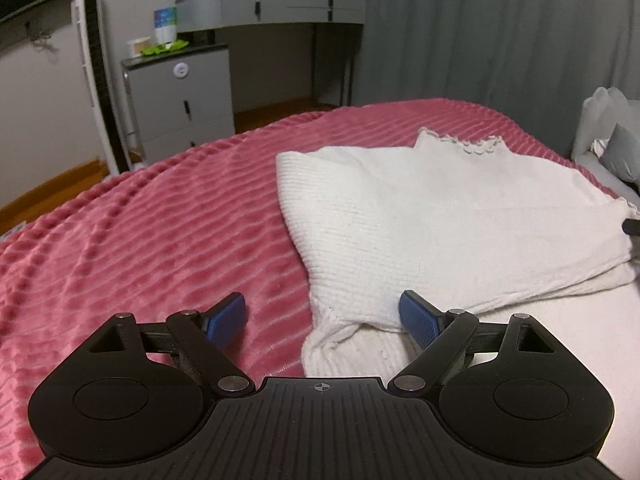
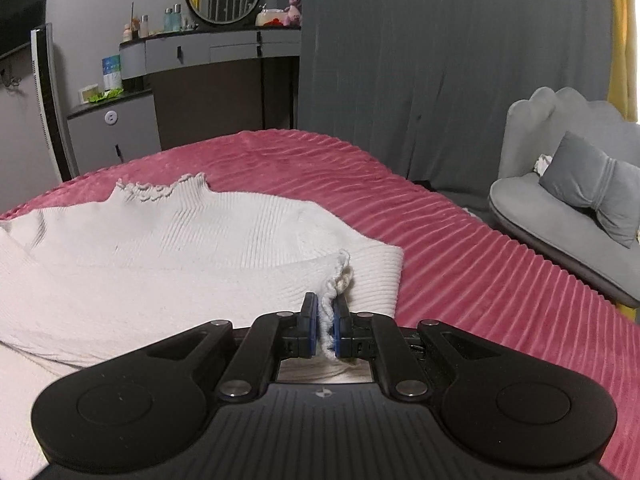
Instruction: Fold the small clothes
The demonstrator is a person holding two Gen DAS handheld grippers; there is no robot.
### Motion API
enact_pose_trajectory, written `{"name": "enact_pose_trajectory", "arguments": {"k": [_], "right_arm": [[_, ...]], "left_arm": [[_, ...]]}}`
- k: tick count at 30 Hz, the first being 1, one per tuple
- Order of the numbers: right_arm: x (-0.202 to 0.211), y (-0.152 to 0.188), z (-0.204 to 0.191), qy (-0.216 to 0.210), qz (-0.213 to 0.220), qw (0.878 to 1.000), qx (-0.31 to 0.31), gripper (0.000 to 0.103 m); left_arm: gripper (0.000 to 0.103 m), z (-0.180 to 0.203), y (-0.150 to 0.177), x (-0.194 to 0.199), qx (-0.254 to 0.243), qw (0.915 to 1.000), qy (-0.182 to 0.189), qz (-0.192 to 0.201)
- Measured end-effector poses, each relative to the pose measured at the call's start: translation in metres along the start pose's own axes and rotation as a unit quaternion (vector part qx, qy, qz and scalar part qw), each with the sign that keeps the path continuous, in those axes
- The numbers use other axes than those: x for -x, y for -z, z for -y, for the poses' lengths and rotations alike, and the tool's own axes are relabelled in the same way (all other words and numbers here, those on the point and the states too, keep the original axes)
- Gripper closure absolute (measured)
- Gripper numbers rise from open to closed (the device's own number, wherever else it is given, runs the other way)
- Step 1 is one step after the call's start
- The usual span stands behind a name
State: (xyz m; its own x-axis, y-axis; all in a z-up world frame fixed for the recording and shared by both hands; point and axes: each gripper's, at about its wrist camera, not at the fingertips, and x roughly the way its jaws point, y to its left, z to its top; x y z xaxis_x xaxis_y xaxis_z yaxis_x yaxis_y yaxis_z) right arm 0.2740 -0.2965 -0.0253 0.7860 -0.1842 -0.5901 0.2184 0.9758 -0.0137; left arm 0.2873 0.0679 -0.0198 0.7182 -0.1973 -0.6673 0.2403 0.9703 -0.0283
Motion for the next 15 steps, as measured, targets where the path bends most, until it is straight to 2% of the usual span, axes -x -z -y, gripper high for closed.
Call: {"name": "enact_pose_trajectory", "arguments": {"k": [3, 5, 6, 8, 9, 11, 13, 15], "right_arm": [[-0.01, 0.006, 0.003, -0.014, -0.022, 1.0, -0.004, 0.095], [-0.011, 0.008, 0.004, -0.016, -0.019, 1.0, 0.006, 0.095], [-0.009, 0.006, 0.005, -0.011, -0.019, 1.0, 0.005, 0.093], [-0.004, 0.002, 0.008, 0.019, -0.013, 1.0, -0.01, 0.083], [0.0, 0.0, 0.008, 0.04, -0.003, 0.999, -0.013, 0.083], [0.011, -0.003, 0.003, 0.05, 0.028, 0.998, -0.013, 0.082], [0.015, -0.006, -0.009, 0.022, 0.039, 0.999, -0.004, 0.082], [0.01, -0.006, -0.031, -0.025, 0.025, 0.999, 0.02, 0.082]], "left_arm": [[0.013, -0.007, -0.002, 0.001, 0.029, 0.9996, -0.008, -0.002], [0.014, -0.008, -0.007, 0.008, 0.038, 0.9991, -0.014, 0.01], [0.014, -0.006, -0.009, 0.012, 0.035, 0.999, -0.019, 0.021], [0.014, -0.002, -0.014, 0.016, 0.03, 0.9988, -0.015, 0.035], [0.014, 0.001, -0.016, 0.017, 0.03, 0.9986, -0.013, 0.04], [0.013, 0.007, -0.018, 0.014, 0.034, 0.9986, -0.004, 0.041], [0.013, 0.016, -0.02, 0.005, 0.043, 0.9984, -0.003, 0.038], [0.013, 0.028, -0.018, -0.01, 0.051, 0.9983, 0.005, 0.026]]}}
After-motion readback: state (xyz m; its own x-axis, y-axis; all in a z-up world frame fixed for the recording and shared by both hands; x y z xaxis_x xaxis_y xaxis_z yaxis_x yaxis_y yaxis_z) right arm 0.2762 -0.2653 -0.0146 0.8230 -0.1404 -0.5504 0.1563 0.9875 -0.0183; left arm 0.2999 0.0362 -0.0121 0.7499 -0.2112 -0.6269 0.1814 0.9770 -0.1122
